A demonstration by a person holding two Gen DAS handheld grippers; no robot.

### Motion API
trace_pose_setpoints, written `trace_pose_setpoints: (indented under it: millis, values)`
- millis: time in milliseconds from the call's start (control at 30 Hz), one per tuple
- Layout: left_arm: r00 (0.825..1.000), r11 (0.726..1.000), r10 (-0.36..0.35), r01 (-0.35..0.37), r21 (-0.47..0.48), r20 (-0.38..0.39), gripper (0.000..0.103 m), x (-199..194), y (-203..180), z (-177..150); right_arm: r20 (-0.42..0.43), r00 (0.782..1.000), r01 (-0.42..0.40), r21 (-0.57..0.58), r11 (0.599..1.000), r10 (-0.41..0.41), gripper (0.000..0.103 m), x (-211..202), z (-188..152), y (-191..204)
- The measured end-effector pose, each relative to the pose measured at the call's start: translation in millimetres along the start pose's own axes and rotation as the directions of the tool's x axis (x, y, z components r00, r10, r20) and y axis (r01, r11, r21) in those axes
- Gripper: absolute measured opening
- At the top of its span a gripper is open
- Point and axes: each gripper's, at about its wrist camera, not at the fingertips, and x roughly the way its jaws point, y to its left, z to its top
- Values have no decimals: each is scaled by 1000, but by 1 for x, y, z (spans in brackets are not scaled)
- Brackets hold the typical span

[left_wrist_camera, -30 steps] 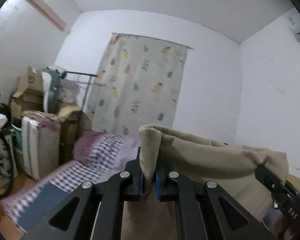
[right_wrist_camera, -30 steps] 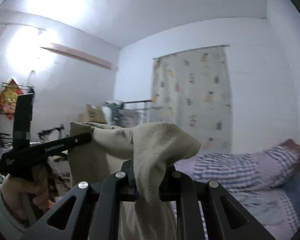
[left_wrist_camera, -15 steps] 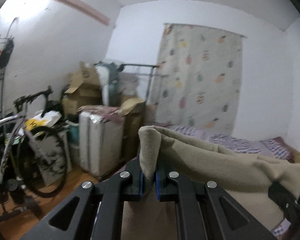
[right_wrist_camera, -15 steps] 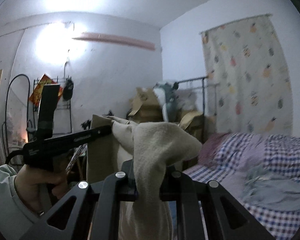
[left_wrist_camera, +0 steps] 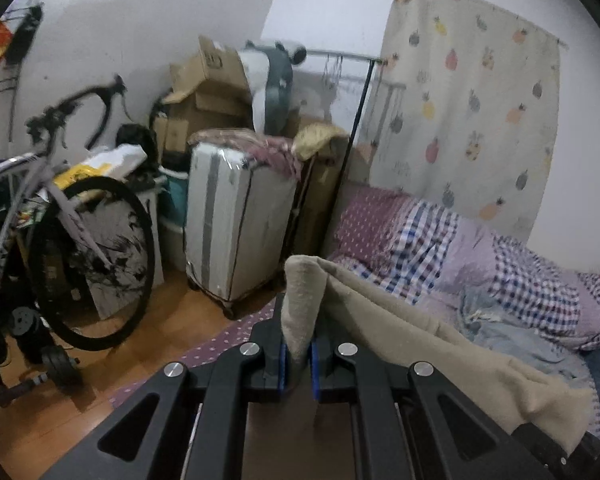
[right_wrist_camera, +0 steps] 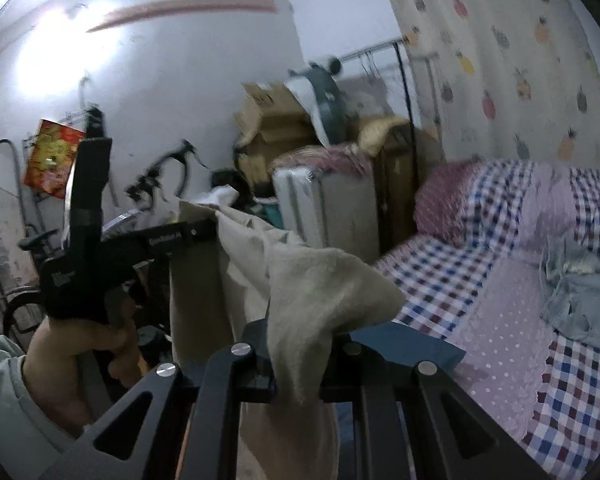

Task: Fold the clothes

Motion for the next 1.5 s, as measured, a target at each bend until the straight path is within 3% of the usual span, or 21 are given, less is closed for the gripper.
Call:
trace_pose_setpoints:
  millis: [133,333,567,700,767,833,1000,1067,1133,1200,1267,1433,1500]
  values:
    - [996,1000,3,-1,31,-86,8,85,-16,-7,-90,996,33,61,998,-27,13,63,3,-63]
    - [986,997,53,-44,60,-159,8,165,-26,-26,-196,978,86,93,992,-66,13,142,-22,-139]
    - [964,991,113,-92,98,-240,10,258,-37,-48,-256,962,120,84,989,-95,13,187,-54,-170]
    - [961,985,169,-155,82,-217,15,271,-28,-51,-283,951,149,58,987,-127,15,199,-63,-176]
    - [958,980,196,-186,66,-207,24,269,-18,-45,-300,942,167,41,985,-147,17,205,-67,-181]
    - [957,975,222,-213,69,-188,46,264,-10,-42,-304,935,196,16,981,-182,26,207,-68,-186]
    - [955,963,265,-254,94,-136,68,231,8,-32,-258,915,309,-52,950,-312,51,193,-62,-194]
    - [957,963,264,-256,81,-119,74,211,16,-27,-233,892,381,-74,922,-387,58,182,-58,-194]
    - [961,965,259,-252,72,-100,84,194,19,-21,-200,841,493,-98,865,-502,59,169,-52,-194]
    - [961,963,266,-261,64,-76,84,169,21,-17,-189,829,525,-58,849,-526,59,151,-45,-201]
    - [964,965,260,-257,57,-57,84,145,21,-12,-181,829,536,-16,844,-529,59,128,-36,-207]
    - [979,975,203,-205,81,29,88,69,-6,0,-119,856,511,44,858,-504,63,47,-16,-208]
    - [984,980,165,-171,102,64,90,37,-26,5,-86,863,504,60,862,-499,70,5,-10,-205]
